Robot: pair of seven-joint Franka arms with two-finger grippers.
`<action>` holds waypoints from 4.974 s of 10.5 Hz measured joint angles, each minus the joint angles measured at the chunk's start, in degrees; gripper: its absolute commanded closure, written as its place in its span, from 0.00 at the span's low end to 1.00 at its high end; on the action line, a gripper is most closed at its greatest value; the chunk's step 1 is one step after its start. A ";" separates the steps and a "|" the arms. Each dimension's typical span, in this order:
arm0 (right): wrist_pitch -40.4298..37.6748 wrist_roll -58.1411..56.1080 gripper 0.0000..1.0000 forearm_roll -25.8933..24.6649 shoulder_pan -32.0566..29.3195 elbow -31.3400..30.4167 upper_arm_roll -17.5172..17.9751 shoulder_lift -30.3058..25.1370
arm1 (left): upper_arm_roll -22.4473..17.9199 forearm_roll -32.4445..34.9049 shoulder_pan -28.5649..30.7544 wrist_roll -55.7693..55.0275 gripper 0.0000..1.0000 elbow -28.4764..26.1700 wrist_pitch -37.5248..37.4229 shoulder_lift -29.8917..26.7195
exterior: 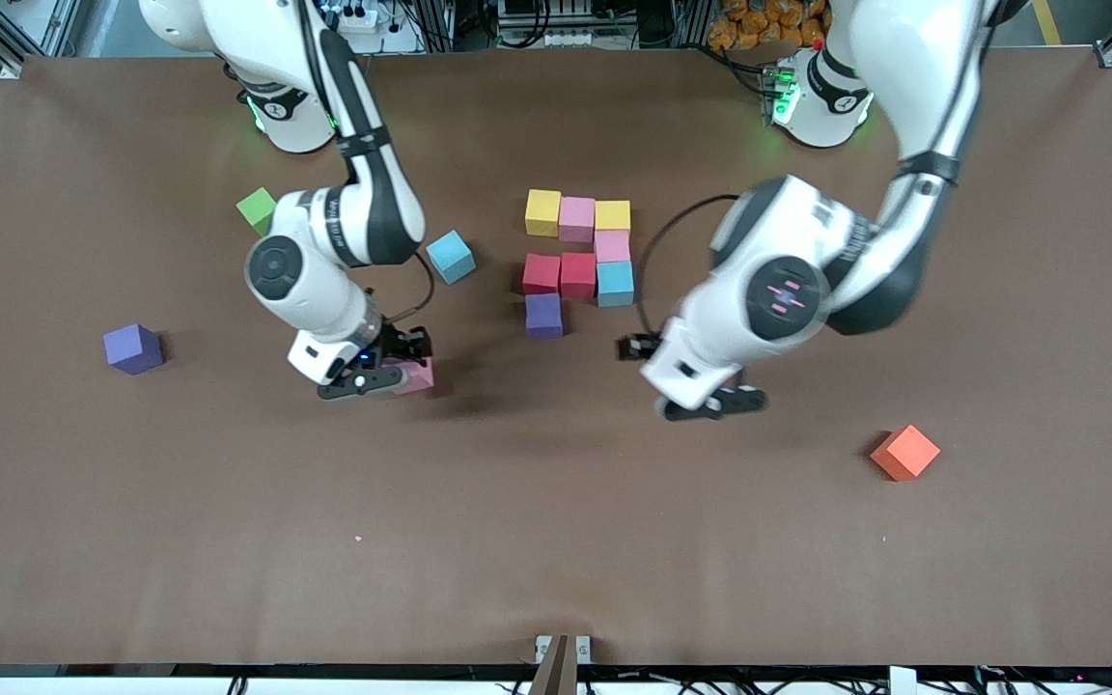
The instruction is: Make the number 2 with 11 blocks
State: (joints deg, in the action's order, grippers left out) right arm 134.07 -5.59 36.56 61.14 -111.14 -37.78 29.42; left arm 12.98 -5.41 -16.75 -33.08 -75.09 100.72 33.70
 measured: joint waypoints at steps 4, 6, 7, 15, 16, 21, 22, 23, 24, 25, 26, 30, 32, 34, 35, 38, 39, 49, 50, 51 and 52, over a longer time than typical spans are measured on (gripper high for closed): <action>-9.87 14.61 0.79 -0.02 0.29 15.70 1.97 9.21 | -0.32 7.18 12.61 13.61 0.00 -5.03 0.17 0.15; -12.48 19.87 0.79 -0.04 0.45 22.48 4.18 14.00 | -0.37 10.50 16.98 25.71 0.00 -5.12 0.91 0.96; -12.48 22.36 0.78 -0.32 0.54 24.31 5.63 16.04 | -0.43 11.50 18.63 31.40 0.00 -5.14 1.57 1.61; -13.06 30.70 0.78 -5.69 1.66 31.35 8.45 22.36 | -0.60 16.95 28.62 71.90 0.00 -6.46 15.66 6.38; -13.06 30.81 0.78 -6.46 1.88 31.43 8.61 22.36 | -0.37 18.45 28.49 71.90 0.00 -6.47 16.49 6.62; -13.19 32.80 0.78 -6.62 3.01 31.80 8.89 22.36 | -0.30 18.92 28.23 71.27 0.00 -6.97 17.69 8.94; -13.58 32.89 0.78 -6.62 3.01 31.81 8.87 22.36 | -0.30 18.92 28.25 70.77 0.00 -7.40 17.75 9.15; -14.40 32.89 0.78 -6.62 3.01 31.89 8.79 22.35 | -0.30 18.92 28.29 70.21 0.00 -7.89 18.24 9.33; -15.37 32.89 0.78 -6.65 3.00 32.07 8.70 22.31 | -0.30 18.92 28.29 69.94 0.00 -8.55 19.30 9.48; -16.33 32.89 0.78 -6.72 3.01 32.18 8.65 22.23 | -0.31 18.92 28.31 69.71 0.00 -9.28 20.42 9.65; -16.87 32.89 0.78 -6.79 3.00 32.23 8.62 22.22 | -0.33 18.92 28.43 69.44 0.00 -9.74 21.23 9.95; -17.58 33.01 0.77 -7.06 3.38 32.25 8.60 22.20 | -0.32 18.19 28.90 68.10 0.00 -10.08 22.86 11.01; -17.64 33.24 0.77 -7.34 3.95 32.15 8.52 22.16 | -0.14 17.51 28.72 66.59 0.24 -10.07 22.92 11.01; -17.36 33.34 0.77 -7.38 4.73 31.79 8.01 22.15 | -0.01 17.50 28.69 66.42 0.50 -10.08 22.92 11.01; -16.98 33.40 0.71 -7.40 4.97 31.53 7.84 22.11 | 0.01 17.49 28.69 66.41 0.50 -10.08 22.92 11.01; -15.70 33.43 0.00 -7.40 5.32 30.51 7.79 21.75 | 0.15 17.49 28.62 64.28 0.55 -9.96 22.93 10.92; -15.43 33.44 0.00 -7.40 5.39 30.41 7.61 21.76 | 0.28 17.48 28.36 62.71 0.55 -9.87 22.93 10.92; -18.00 23.70 0.00 -8.67 7.93 11.01 -1.59 0.80 | 7.65 19.58 22.90 55.69 0.57 -8.46 19.32 8.05; -17.80 22.91 0.00 -9.17 7.94 6.49 -1.70 -2.02 | 7.87 21.30 20.70 55.91 0.60 -8.42 19.32 7.84; -17.55 22.78 0.00 -9.53 7.95 2.80 -1.76 -3.91 | 8.47 21.98 19.20 56.76 0.61 -8.41 19.32 7.75; -17.29 22.78 0.00 -9.61 8.05 0.46 -1.76 -4.83 | 9.50 22.07 18.46 57.82 0.61 -8.40 19.33 7.74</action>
State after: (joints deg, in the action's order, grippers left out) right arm 116.78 17.19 26.95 69.18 -110.68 -39.54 24.59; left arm 22.48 16.66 1.70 24.74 -83.50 120.05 41.44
